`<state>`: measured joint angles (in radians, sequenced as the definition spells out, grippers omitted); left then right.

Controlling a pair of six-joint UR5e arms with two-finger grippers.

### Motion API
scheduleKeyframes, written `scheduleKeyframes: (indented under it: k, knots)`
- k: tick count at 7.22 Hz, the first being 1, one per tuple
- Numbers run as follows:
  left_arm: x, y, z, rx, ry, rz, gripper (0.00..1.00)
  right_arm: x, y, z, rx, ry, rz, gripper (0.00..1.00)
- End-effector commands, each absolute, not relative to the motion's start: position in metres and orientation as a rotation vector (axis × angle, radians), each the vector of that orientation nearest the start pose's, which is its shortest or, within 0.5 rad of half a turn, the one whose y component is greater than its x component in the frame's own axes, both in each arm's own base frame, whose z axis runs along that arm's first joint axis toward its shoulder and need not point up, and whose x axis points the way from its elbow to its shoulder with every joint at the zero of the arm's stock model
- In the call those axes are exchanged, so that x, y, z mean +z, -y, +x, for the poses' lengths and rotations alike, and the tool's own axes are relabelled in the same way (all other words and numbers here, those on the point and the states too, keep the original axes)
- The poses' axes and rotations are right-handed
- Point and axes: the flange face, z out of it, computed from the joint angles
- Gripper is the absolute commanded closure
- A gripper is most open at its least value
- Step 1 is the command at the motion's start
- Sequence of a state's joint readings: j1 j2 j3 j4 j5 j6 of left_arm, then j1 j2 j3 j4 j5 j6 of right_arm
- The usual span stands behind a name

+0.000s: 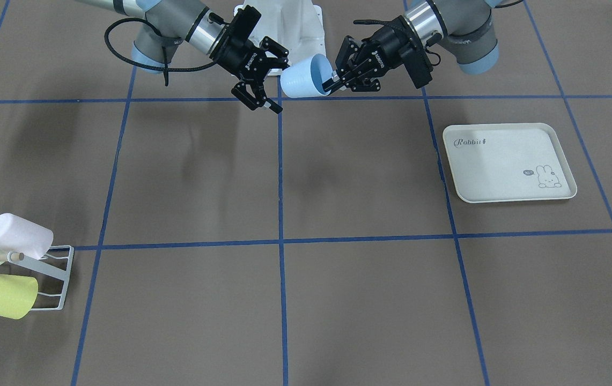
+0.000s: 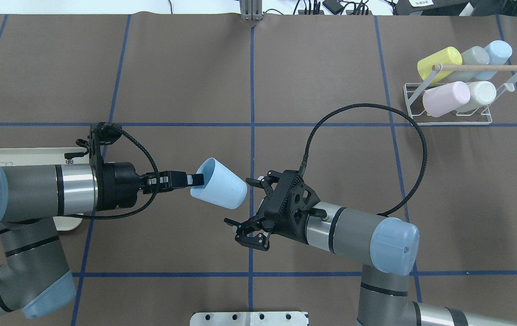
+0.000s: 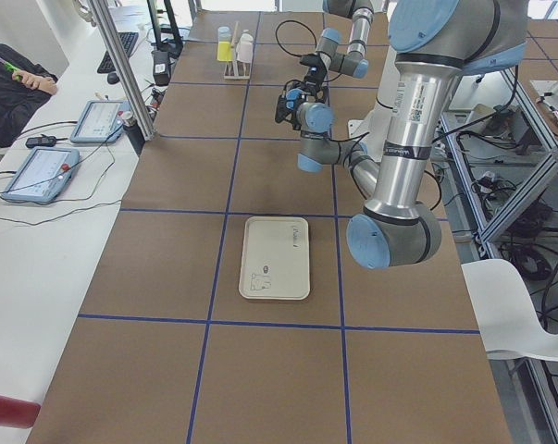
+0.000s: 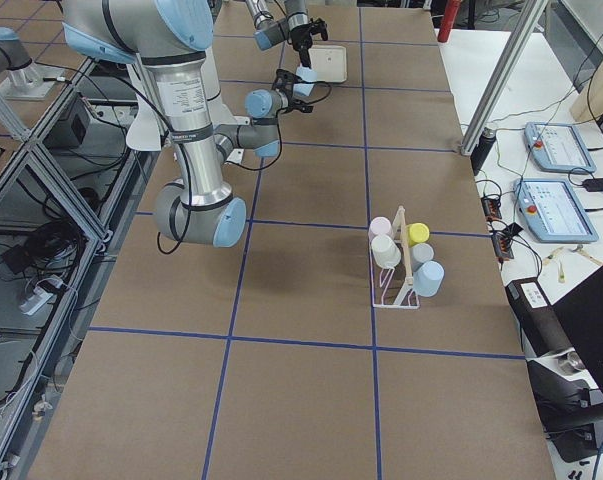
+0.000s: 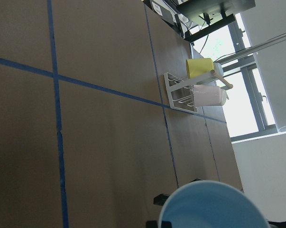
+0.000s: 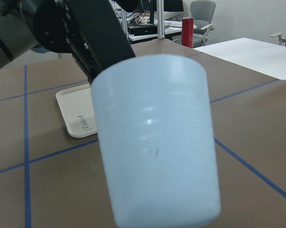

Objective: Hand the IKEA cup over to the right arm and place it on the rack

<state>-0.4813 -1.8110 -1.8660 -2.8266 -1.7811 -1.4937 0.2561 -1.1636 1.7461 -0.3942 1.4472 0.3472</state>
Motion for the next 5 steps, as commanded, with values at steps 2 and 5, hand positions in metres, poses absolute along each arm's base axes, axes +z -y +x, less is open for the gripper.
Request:
scheduleKeyframes:
  k: [2, 5]
  knots:
    - [0.260, 0.328, 0.413, -0.086, -1.749, 0.323, 1.00, 0.217, 0.286, -0.519, -0.589, 1.267, 1.282, 0.02]
    - [0.265, 0.330, 0.418, -0.087, -1.738, 0.319, 1.00, 0.218, 0.287, -0.518, -0.589, 1.265, 1.282, 0.02]
